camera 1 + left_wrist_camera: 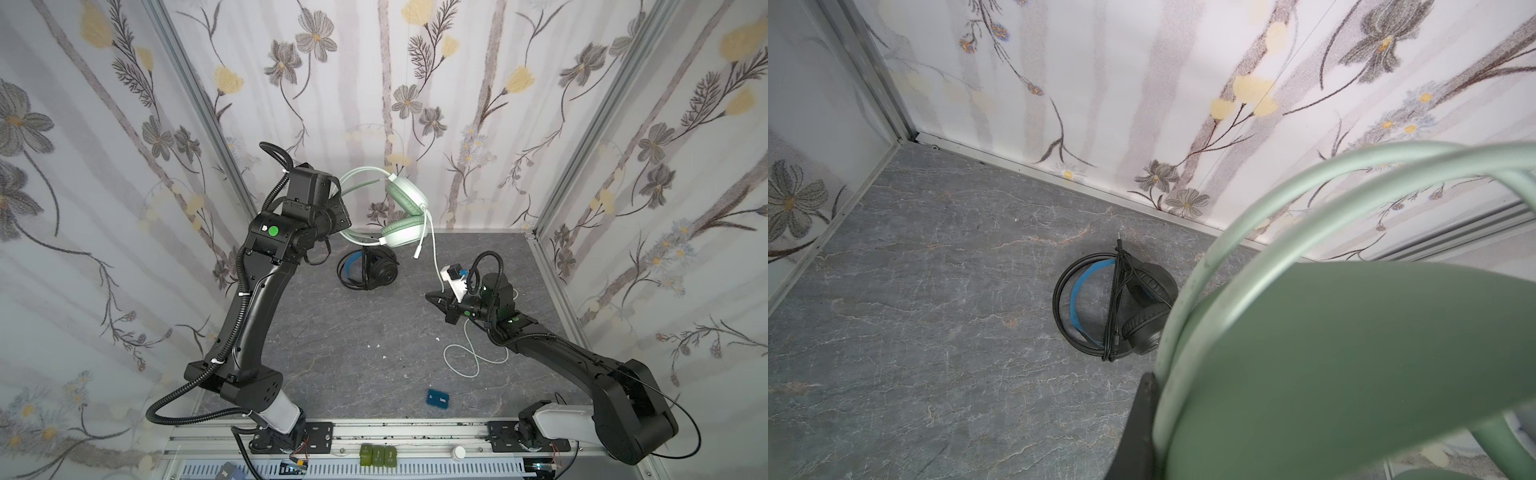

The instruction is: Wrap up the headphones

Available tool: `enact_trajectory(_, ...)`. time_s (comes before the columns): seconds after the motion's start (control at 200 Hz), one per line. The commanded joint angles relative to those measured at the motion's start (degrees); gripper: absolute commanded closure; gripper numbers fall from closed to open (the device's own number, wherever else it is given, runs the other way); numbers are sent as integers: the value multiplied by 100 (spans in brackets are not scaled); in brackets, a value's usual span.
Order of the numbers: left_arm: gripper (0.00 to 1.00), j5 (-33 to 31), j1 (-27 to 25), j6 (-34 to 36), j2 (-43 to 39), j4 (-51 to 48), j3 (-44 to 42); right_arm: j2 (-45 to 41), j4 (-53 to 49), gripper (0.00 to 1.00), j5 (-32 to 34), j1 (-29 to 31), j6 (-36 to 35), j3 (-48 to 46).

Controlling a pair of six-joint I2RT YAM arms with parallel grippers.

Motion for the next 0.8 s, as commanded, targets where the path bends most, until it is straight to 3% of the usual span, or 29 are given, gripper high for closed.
enact_trajectory(0.0, 100, -6, 43, -219, -80, 476, -18, -155, -100, 100, 347, 23, -149, 32)
enact_trajectory(0.47, 100, -349, 61, -1095, -147, 1365, -912, -681, -1886, 100, 3065, 983, -448, 323)
enact_trajectory(0.794, 100, -770, -153, -1293, -155, 1618, -1529, -328, -2736, 100, 3568, 1608, -465, 1398)
